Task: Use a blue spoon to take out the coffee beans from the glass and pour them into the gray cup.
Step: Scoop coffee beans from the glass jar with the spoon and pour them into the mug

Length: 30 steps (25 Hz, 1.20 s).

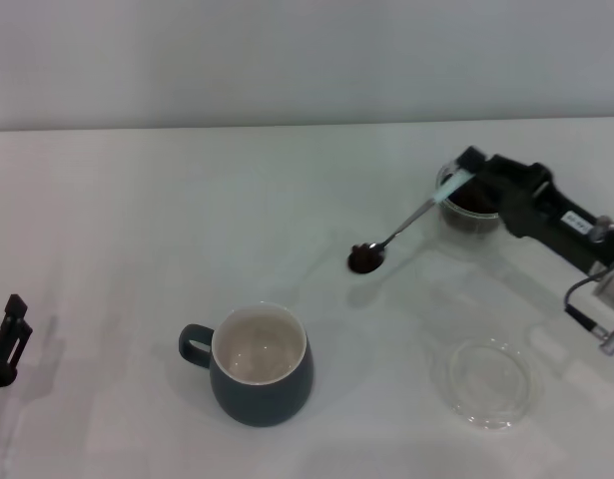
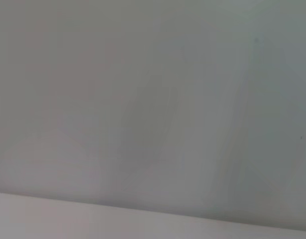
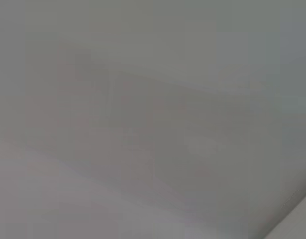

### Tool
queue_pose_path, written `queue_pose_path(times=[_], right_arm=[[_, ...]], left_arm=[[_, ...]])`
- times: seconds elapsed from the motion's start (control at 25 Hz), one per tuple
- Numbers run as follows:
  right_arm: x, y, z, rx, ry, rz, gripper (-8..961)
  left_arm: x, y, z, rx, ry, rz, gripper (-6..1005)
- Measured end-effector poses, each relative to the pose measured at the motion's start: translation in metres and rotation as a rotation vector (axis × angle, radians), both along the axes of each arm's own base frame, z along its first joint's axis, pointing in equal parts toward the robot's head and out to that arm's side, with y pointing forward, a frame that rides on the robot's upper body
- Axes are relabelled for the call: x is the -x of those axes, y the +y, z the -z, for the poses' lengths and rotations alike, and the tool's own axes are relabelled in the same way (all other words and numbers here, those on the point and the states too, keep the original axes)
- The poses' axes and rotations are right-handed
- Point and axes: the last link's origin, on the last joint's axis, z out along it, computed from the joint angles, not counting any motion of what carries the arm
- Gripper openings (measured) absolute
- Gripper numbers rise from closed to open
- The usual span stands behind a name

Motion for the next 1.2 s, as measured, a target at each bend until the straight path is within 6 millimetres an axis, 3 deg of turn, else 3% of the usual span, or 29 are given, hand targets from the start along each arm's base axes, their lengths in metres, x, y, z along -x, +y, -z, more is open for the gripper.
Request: queue_pose_path(times=[0.6, 1.2], right_arm=[[0.050, 0.012, 0.038, 0.130, -0.097, -0.161, 165], [0.064, 0.008, 0.046, 0.026, -0.248, -0.314, 167]], left_arm=[[-0.001, 0.000, 0.000, 0.000, -0.001, 0.001, 710], [-0.001, 0.001, 0.000, 0.000, 0.000, 0.003, 710]])
